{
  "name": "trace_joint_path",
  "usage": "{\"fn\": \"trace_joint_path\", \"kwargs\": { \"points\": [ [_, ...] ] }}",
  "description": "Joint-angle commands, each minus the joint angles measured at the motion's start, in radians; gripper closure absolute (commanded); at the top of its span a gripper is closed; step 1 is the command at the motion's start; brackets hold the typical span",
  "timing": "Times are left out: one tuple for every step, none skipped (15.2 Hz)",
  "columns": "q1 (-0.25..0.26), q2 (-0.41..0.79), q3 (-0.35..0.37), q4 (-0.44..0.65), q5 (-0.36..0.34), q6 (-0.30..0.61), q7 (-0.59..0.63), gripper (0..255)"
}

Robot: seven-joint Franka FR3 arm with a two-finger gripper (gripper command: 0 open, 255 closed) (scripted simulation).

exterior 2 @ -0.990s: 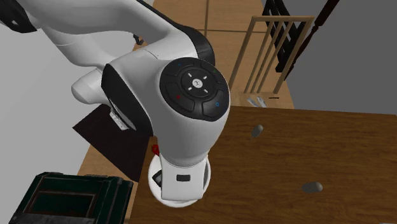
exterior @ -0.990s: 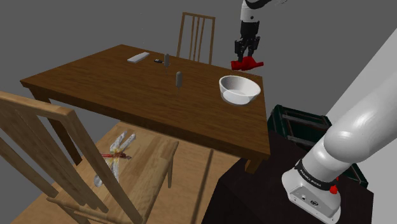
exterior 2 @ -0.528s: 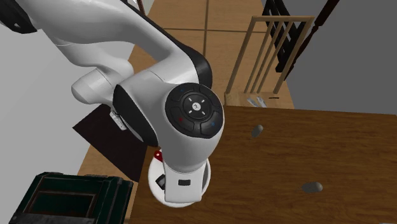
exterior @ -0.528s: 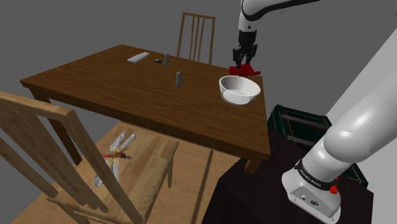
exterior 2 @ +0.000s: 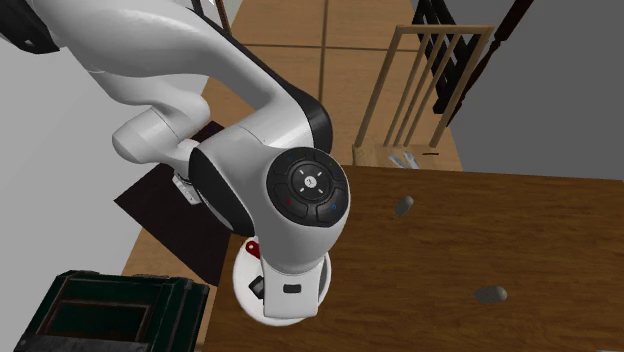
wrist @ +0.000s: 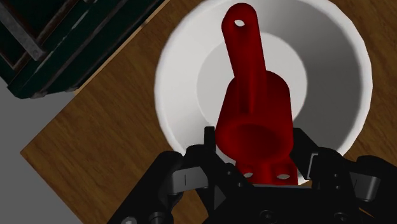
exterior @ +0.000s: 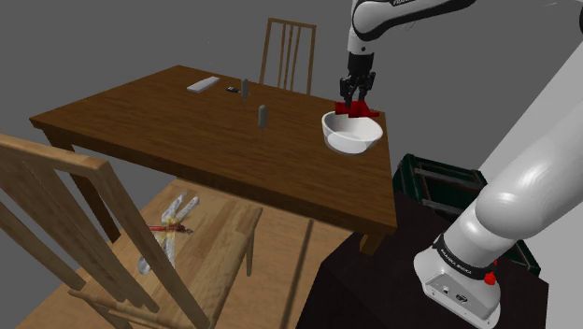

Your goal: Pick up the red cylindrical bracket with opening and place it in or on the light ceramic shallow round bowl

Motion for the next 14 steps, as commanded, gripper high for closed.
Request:
{"fn": "trace_joint_path", "kwargs": {
  "points": [
    [0.0,0.0,0.0,0.0,0.0,0.001,0.0,255],
    [0.0,0.0,0.0,0.0,0.0,0.001,0.0,255],
    [0.0,0.0,0.0,0.0,0.0,0.001,0.0,255],
    [0.0,0.0,0.0,0.0,0.0,0.001,0.0,0],
    [0.0,0.0,0.0,0.0,0.0,0.001,0.0,0],
    [0.0,0.0,0.0,0.0,0.0,0.001,0.0,0],
    [0.0,0.0,0.0,0.0,0.0,0.001,0.0,0],
    [0.0,0.0,0.0,0.0,0.0,0.001,0.0,0],
    [0.0,0.0,0.0,0.0,0.0,0.001,0.0,0],
    [0.002,-0.002,0.002,0.031,0.002,-0.033,-0.001,0],
    [0.004,-0.003,0.004,0.064,0.003,-0.066,-0.001,0],
    [0.005,-0.002,0.006,0.098,0.005,-0.1,-0.002,0],
    [0.007,0.0,0.008,0.126,0.006,-0.126,-0.003,0],
    [0.007,0.0,0.008,0.126,0.006,-0.126,-0.003,0]
  ]
}}
